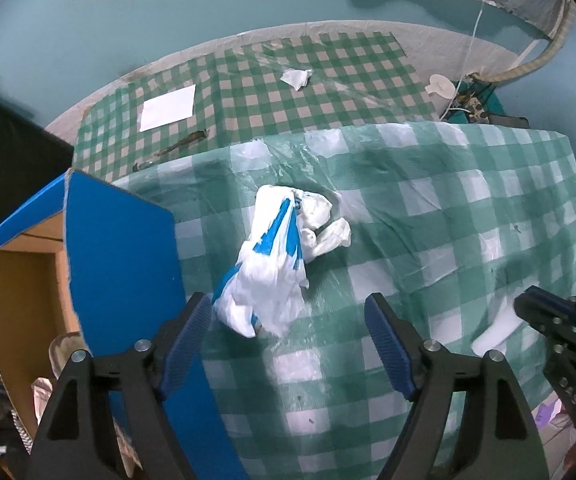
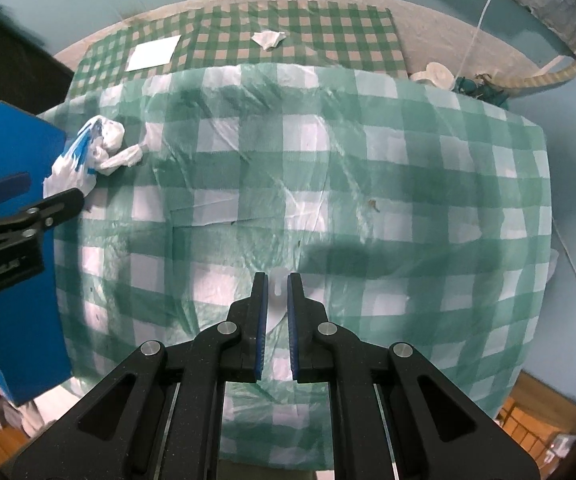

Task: Organize soft objects
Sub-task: 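Grasp the white-and-blue plastic bag with the left tool and lift it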

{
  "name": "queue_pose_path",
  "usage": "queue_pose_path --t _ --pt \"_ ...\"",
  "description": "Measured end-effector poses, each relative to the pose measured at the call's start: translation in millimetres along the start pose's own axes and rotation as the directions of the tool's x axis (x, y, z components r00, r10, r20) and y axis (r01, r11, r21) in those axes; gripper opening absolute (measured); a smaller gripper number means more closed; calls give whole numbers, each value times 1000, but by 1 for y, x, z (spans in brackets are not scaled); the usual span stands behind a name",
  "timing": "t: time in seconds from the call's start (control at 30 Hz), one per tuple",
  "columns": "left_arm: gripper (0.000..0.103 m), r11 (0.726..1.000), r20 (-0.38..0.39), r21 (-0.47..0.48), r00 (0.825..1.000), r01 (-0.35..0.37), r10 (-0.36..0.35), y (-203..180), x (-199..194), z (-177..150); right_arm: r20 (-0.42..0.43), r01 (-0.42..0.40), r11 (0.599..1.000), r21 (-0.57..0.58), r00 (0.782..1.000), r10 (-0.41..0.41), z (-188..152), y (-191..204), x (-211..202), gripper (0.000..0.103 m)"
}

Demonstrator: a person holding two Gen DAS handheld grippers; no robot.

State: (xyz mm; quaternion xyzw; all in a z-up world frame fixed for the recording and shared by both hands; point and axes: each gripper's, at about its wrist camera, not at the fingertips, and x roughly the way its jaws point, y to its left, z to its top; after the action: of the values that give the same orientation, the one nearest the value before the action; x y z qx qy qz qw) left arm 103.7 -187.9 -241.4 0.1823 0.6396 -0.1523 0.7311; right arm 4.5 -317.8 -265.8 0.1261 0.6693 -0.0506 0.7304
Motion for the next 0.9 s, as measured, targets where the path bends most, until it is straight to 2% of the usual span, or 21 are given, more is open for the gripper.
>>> queue_pose_path --t 0.47,0.8,0.87,0.9 --pt "80 997 -68 75 997 -32 37 -15 34 16 12 -7 1000 23 1000 6 4 -3 -11 7" --pt "79 995 -66 89 997 -37 43 -17 45 15 20 -10 1000 23 1000 9 3 -1 -12 7" --pt "67 996 -60 87 997 -33 38 -16 45 14 23 -9 1000 21 1000 9 3 2 -14 7" --pt "57 995 -53 88 998 -40 45 -15 45 13 24 -9 1000 21 1000 9 3 3 -14 7"
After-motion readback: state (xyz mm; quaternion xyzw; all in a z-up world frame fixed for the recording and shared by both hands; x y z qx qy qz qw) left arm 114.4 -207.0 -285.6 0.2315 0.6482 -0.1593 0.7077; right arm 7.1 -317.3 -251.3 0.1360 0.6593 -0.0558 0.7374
